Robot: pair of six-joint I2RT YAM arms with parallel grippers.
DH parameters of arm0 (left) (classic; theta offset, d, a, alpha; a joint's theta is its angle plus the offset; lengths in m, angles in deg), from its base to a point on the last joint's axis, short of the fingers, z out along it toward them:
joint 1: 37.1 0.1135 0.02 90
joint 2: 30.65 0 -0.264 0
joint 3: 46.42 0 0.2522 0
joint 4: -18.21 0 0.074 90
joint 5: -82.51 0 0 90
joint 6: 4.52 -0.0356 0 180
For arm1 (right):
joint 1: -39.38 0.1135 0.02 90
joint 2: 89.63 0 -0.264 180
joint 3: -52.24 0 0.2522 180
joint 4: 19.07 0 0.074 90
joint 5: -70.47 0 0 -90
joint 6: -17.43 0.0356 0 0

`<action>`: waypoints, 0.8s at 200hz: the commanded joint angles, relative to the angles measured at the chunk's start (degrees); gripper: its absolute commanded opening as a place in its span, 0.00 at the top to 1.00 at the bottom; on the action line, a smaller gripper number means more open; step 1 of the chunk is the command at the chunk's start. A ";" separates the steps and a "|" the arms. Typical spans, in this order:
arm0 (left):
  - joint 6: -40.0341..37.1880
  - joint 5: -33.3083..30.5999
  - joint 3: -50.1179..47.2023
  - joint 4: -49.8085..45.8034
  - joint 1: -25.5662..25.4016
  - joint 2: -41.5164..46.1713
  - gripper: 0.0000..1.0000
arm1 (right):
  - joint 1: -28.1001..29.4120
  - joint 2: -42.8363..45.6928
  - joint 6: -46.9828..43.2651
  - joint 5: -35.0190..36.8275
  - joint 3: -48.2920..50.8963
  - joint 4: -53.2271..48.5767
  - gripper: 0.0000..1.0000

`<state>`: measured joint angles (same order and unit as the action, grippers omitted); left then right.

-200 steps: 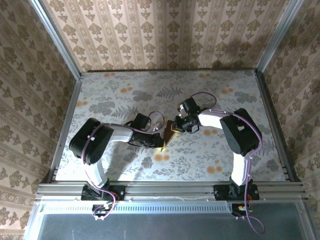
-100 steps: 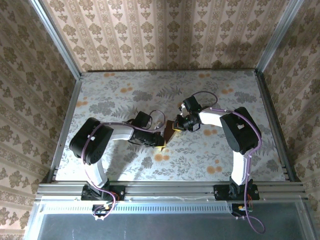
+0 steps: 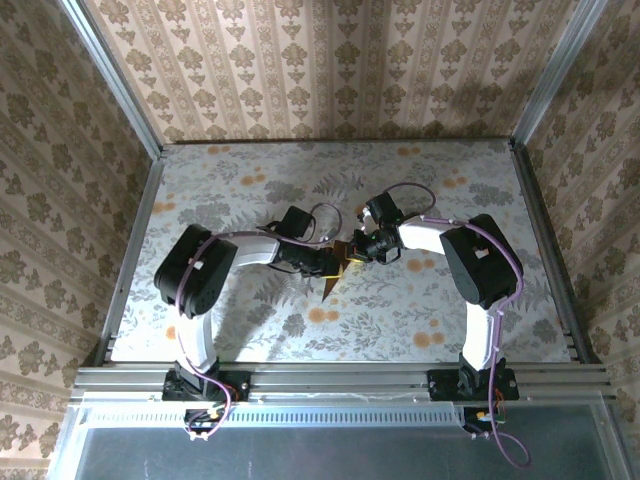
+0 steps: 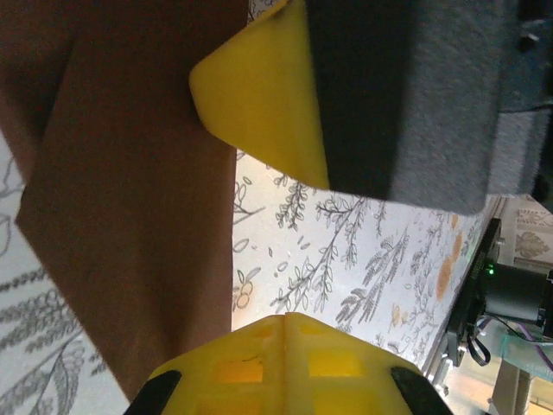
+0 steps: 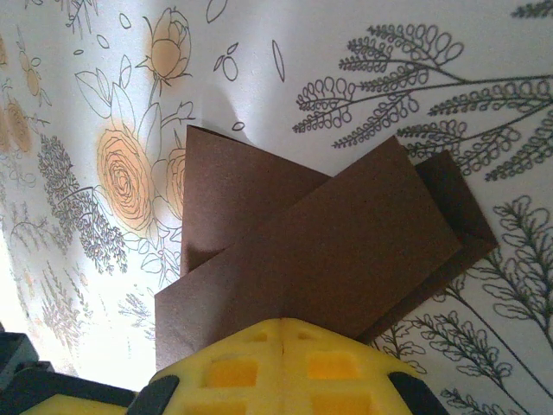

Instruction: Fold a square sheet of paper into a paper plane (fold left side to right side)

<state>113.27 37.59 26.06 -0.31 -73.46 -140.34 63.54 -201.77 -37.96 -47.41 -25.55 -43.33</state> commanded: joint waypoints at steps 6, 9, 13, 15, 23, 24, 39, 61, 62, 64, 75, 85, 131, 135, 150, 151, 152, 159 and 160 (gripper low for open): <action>-1.56 0.93 2.34 -1.53 -0.88 -1.35 1.00 | 0.61 -2.95 -1.10 4.53 1.36 -4.87 1.00; -1.52 0.79 2.36 -1.57 -0.90 -1.46 1.00 | 0.64 -2.93 -1.04 4.54 1.36 -4.83 1.00; -1.58 0.69 2.48 -1.65 -0.86 -1.64 1.00 | 0.62 -3.01 -1.12 4.62 1.28 -4.94 1.00; -1.66 0.60 2.53 -1.77 -0.83 -1.71 1.00 | 0.62 -3.07 -1.12 4.64 1.28 -4.94 1.00; -1.98 0.13 2.80 -2.10 -0.99 -1.99 1.00 | 0.64 -3.13 -1.11 4.81 1.19 -5.05 1.00; -2.01 0.03 2.85 -2.15 -0.95 -2.05 1.00 | 0.63 -3.15 -1.12 4.83 1.19 -5.01 1.00; -2.53 -0.43 3.07 -2.72 -1.08 -2.66 1.00 | 0.71 -3.22 -1.28 4.97 1.04 -5.35 1.00; -3.15 -1.21 3.26 -3.25 -1.04 -3.57 1.00 | 0.81 -3.39 -1.69 5.55 0.52 -6.19 1.00; -3.21 -1.30 3.25 -3.29 -1.06 -3.63 1.00 | 0.80 -3.41 -1.72 5.60 0.55 -6.19 1.00; -3.30 -1.44 3.29 -3.43 -0.97 -3.68 1.00 | 0.80 -3.43 -1.73 5.62 0.52 -6.24 1.00; -3.81 -1.88 3.33 -3.96 -1.02 -3.99 1.00 | 0.89 -3.52 -1.87 6.02 0.40 -6.64 1.00; -4.01 -2.30 3.09 -4.28 -1.03 -4.13 1.00 | 0.89 -3.46 -2.06 6.45 0.30 -7.05 1.00; -4.23 -2.61 0.49 -4.12 -1.08 -3.22 1.00 | 0.89 -4.02 -2.97 7.75 -0.48 -8.78 1.00; -4.18 -2.68 0.22 -4.15 -1.08 -3.00 1.00 | 0.89 -4.12 -3.03 7.88 -0.48 -8.94 1.00; -4.16 -2.79 -1.27 -4.00 -1.08 -2.18 1.00 | 0.89 -4.35 -3.31 8.01 -0.66 -9.37 1.00; -4.11 -2.76 -1.34 -3.97 -1.08 -2.10 1.00 | 0.89 -4.38 -3.32 8.01 -0.70 -9.41 1.00; -4.09 -2.74 -1.38 -3.96 -1.08 -2.06 1.00 | 0.89 -4.39 -3.32 8.06 -0.72 -9.39 1.00; -4.07 -2.73 -2.19 -3.78 -1.17 -1.64 1.00 | 0.89 -4.32 -3.41 8.10 -0.82 -9.47 1.00; -4.06 -2.77 -2.29 -3.78 -1.17 -1.57 1.00 | 0.89 -4.41 -3.41 8.10 -0.83 -9.50 1.00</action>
<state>110.87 36.26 27.26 -0.99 -74.31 -143.16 64.09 -202.10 -39.71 -45.46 -27.30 -46.06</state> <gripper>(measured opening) 0.049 0.062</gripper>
